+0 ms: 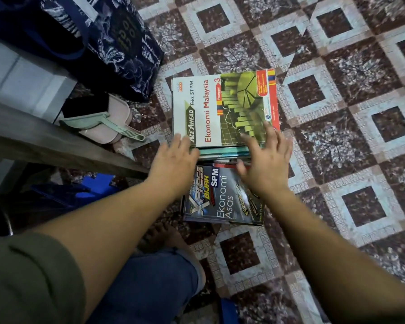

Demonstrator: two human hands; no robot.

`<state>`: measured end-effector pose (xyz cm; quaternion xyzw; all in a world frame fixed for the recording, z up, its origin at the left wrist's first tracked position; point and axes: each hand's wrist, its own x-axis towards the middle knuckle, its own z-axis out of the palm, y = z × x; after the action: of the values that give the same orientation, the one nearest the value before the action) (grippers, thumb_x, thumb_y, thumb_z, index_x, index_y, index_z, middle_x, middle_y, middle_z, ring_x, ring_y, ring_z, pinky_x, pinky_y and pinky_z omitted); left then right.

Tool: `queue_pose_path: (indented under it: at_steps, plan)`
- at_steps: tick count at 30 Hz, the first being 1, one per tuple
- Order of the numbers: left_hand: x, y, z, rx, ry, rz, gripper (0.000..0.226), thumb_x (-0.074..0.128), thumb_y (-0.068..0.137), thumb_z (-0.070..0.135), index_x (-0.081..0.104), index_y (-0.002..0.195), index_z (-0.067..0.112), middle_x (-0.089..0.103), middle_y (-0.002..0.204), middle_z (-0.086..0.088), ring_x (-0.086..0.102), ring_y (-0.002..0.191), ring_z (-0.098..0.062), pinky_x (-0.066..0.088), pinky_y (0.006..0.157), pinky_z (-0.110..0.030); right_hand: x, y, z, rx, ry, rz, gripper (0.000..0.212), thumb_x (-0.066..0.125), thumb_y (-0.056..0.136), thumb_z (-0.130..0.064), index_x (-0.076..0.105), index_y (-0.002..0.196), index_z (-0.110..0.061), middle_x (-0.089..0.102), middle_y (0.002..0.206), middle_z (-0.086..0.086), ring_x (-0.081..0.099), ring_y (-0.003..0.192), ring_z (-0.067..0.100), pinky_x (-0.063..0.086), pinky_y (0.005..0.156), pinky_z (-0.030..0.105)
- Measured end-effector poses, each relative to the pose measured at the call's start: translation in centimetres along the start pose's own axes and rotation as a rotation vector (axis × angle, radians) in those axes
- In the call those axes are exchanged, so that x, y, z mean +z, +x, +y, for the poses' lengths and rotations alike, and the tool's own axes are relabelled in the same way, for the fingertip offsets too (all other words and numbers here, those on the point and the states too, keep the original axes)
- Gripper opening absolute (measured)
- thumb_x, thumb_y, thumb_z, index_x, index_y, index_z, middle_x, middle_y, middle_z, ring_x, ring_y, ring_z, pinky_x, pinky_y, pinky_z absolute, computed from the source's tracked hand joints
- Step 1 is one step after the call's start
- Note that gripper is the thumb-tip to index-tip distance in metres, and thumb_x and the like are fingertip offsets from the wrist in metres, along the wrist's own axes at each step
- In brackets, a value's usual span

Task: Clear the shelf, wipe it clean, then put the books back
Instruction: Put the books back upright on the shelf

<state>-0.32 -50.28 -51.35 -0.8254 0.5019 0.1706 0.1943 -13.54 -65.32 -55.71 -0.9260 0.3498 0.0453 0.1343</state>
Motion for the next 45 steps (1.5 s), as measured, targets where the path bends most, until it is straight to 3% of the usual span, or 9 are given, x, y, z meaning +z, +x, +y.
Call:
queue_pose_path:
  at_steps: [5,7,9,15,23,29,33,40,45]
  plan:
    - [0.0,2.4,-0.8,0.029,0.049,0.031,0.056,0.051,0.094,0.022,0.027,0.144,0.012,0.023,0.152,-0.018,0.019,0.143,-0.034,0.027,0.114,-0.048,0.5,5.5,-0.2,-0.376,-0.240,-0.180,0.102,0.071,0.076,-0.059,0.008,0.153,-0.036,-0.011,0.162,0.009,-0.007,0.149,0.031,-0.011,0.113,0.042]
    - [0.2,3.2,-0.6,0.032,0.024,0.038,0.053,0.047,0.096,0.021,0.026,0.145,0.012,0.024,0.153,-0.017,0.021,0.142,-0.031,0.027,0.113,-0.046,1.2,6.1,-1.0,-0.422,-0.281,-0.225,0.110,0.071,0.075,-0.060,-0.001,0.154,-0.032,-0.008,0.163,0.009,-0.004,0.149,0.031,-0.006,0.116,0.042]
    - [0.6,3.7,-0.5,0.019,-0.023,0.023,0.053,0.045,0.098,0.019,0.024,0.146,0.012,0.022,0.154,-0.016,0.021,0.143,-0.030,0.025,0.113,-0.045,1.5,6.3,-1.8,-0.402,-0.261,-0.220,0.112,0.076,0.071,-0.058,0.006,0.154,-0.030,0.004,0.162,0.009,0.005,0.148,0.031,0.005,0.119,0.045]
    - [1.3,4.7,-0.9,-0.012,-0.216,0.045,0.054,0.062,0.092,0.021,0.034,0.137,0.012,0.036,0.142,-0.010,0.038,0.131,-0.026,0.036,0.106,-0.039,-0.2,7.3,-2.4,-0.364,-0.121,-0.241,0.096,0.083,0.066,-0.048,0.035,0.147,-0.028,0.030,0.154,0.005,0.030,0.137,0.028,0.033,0.111,0.043]
    - [1.0,5.3,-1.3,-0.042,-0.163,-0.014,0.061,0.060,0.092,0.010,0.026,0.142,0.010,0.021,0.154,-0.018,0.031,0.139,-0.032,0.034,0.110,-0.045,-0.2,7.0,-2.3,-0.438,-0.311,-0.283,0.105,0.078,0.071,-0.052,0.015,0.152,-0.029,0.016,0.159,0.009,0.017,0.144,0.032,0.025,0.113,0.045]
    - [1.0,5.3,-1.5,-0.015,-0.059,0.014,0.060,0.048,0.098,0.011,0.017,0.149,0.006,0.023,0.155,-0.019,0.036,0.136,-0.032,0.034,0.109,-0.044,-1.2,7.8,-2.6,-0.501,-0.358,-0.336,0.105,0.078,0.070,-0.053,0.017,0.150,-0.024,0.024,0.153,0.014,0.030,0.137,0.034,0.045,0.098,0.044]
    - [0.7,5.3,-1.3,0.030,0.086,-0.027,0.056,0.031,0.100,0.008,0.009,0.151,0.003,0.020,0.154,-0.027,0.039,0.133,-0.038,0.035,0.107,-0.048,-1.2,7.6,-2.8,-0.607,-0.493,-0.349,0.099,0.061,0.084,-0.058,0.005,0.152,-0.012,0.016,0.154,0.024,0.028,0.139,0.047,0.050,0.089,0.046]
    - [-0.4,5.2,-1.9,0.028,-0.008,-0.083,0.084,0.053,0.090,0.043,0.011,0.151,0.004,0.023,0.154,-0.019,0.037,0.134,-0.033,0.034,0.108,-0.044,-1.4,7.5,-2.0,-0.695,-0.505,-0.358,0.073,0.029,0.099,-0.051,0.005,0.153,-0.008,0.009,0.156,0.030,0.026,0.136,0.056,0.036,0.106,0.057]
    - [-0.5,5.8,-1.8,-0.080,-0.148,-0.016,0.055,0.051,0.087,-0.003,0.034,0.139,0.007,0.046,0.135,-0.012,0.049,0.120,-0.031,0.046,0.100,-0.044,-2.3,8.1,-1.6,-0.631,-0.408,-0.355,0.064,0.040,0.097,-0.048,0.024,0.146,-0.010,0.024,0.157,0.016,0.033,0.138,0.041,0.049,0.094,0.048]
